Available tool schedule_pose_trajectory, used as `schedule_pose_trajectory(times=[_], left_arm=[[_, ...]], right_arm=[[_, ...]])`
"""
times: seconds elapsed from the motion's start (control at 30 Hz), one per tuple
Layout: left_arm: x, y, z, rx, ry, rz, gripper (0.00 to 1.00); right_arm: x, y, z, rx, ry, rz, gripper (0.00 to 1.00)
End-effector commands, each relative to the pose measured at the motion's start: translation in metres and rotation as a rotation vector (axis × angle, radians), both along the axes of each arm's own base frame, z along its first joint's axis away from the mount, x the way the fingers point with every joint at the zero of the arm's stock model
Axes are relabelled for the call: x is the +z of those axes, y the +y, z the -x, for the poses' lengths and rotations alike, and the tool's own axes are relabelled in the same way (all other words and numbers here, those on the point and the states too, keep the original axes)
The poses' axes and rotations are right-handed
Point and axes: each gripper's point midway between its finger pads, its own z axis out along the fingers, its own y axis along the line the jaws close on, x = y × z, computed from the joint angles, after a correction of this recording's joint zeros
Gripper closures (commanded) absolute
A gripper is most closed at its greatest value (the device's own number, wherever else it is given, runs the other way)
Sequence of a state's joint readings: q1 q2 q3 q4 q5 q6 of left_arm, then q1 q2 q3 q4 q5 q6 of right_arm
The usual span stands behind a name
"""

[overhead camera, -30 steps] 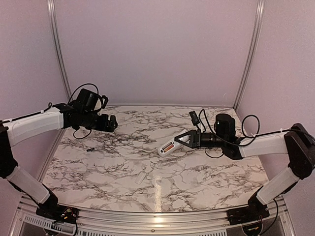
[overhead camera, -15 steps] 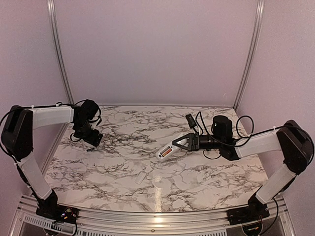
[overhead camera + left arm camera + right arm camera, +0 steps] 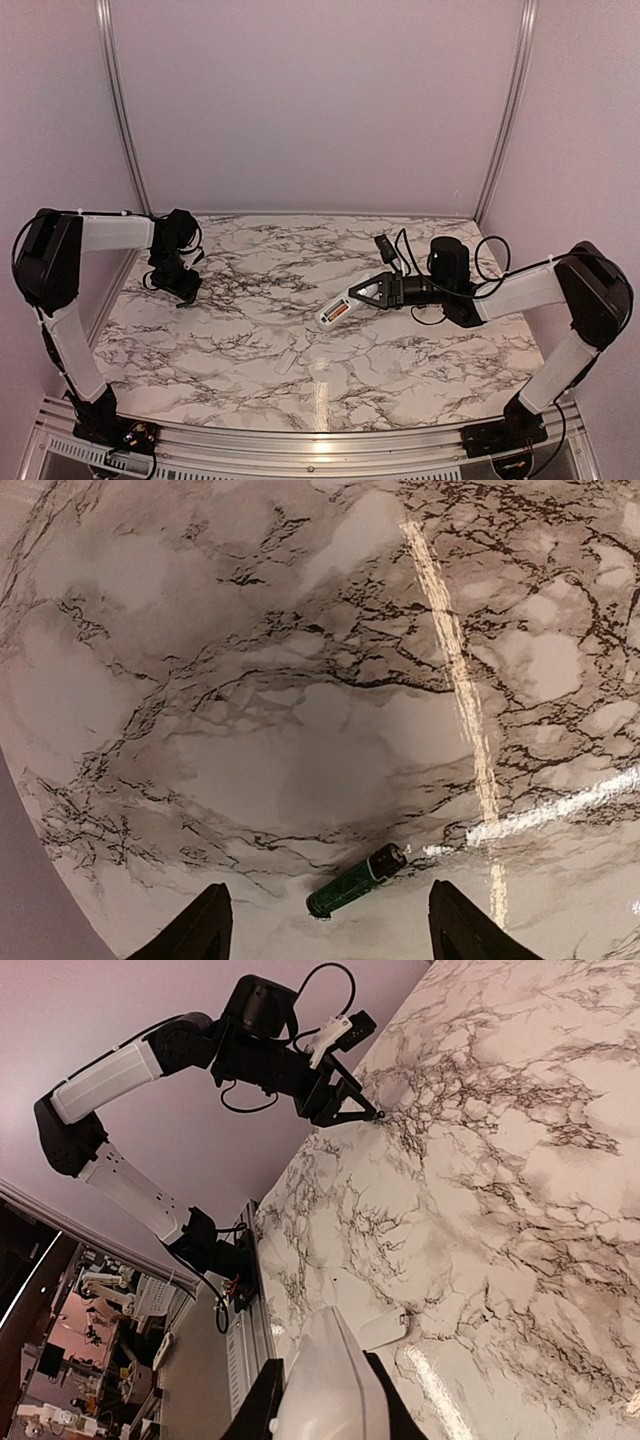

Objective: Load the batteries into the remote control
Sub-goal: Pick up the battery from the center of the board.

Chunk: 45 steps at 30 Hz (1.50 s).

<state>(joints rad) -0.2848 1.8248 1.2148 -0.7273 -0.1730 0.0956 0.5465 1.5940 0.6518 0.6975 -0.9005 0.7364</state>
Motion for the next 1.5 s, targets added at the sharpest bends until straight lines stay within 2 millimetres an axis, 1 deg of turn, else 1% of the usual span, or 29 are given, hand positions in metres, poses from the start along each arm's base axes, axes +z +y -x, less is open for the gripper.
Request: schedule_pose_trajectory(times=[0.0, 0.23, 0.33, 0.5, 0.6, 0.7, 0.77, 0.87, 0.93, 1.03, 1.13, 1.23, 1.33, 1.47], left_arm=[[-0.009, 0.001, 0.004, 0.0, 0.047, 0.01, 0.33], [-0.021, -0.001, 0.007, 0.01, 0.088, 0.038, 0.51], [-0.025, 0.002, 0.008, 0.02, 0.103, 0.035, 0.54], [-0.037, 0.005, 0.011, 0.034, 0.134, 0.023, 0.66], [-0.041, 0.005, 0.013, 0.042, 0.15, 0.023, 0.71], [-0.038, -0.006, 0.014, 0.038, 0.162, 0.086, 0.78], [-0.036, -0.007, 0.015, 0.045, 0.165, 0.096, 0.83], [-0.034, -0.013, 0.017, 0.052, 0.168, 0.134, 0.88], [-0.036, -0.014, 0.019, 0.059, 0.177, 0.135, 0.92], [-0.038, -0.023, 0.026, 0.06, 0.196, 0.164, 0.94], [-0.029, -0.036, 0.028, 0.033, 0.181, 0.19, 1.0], [-0.008, -0.054, 0.024, 0.033, 0.119, 0.242, 1.0], [0.021, -0.08, 0.012, 0.034, 0.02, 0.334, 1.0], [0.058, -0.126, 0.011, 0.006, -0.075, 0.481, 1.0]], right_arm=[[0.015, 0.004, -0.007, 0.015, -0.037, -0.033, 1.0], [0.018, 0.006, -0.009, 0.023, -0.051, -0.035, 1.0], [0.019, 0.007, -0.009, 0.023, -0.053, -0.033, 1.0], [0.019, 0.008, -0.011, 0.024, -0.051, -0.033, 1.0], [0.02, 0.008, -0.011, 0.025, -0.059, -0.032, 1.0], [0.021, 0.008, -0.012, 0.022, -0.067, -0.023, 1.0], [0.022, 0.008, -0.012, 0.022, -0.073, -0.023, 1.0], [0.025, 0.008, -0.014, 0.022, -0.078, -0.021, 1.0], [0.027, 0.008, -0.013, 0.022, -0.084, -0.016, 1.0], [0.029, 0.007, -0.014, 0.013, -0.094, -0.008, 1.0], [0.031, 0.005, -0.013, 0.004, -0.106, 0.005, 1.0], [0.033, 0.003, -0.014, -0.007, -0.119, 0.015, 1.0], [0.036, 0.003, -0.014, -0.013, -0.125, 0.02, 1.0], [0.037, 0.0, -0.014, -0.031, -0.136, 0.037, 1.0]])
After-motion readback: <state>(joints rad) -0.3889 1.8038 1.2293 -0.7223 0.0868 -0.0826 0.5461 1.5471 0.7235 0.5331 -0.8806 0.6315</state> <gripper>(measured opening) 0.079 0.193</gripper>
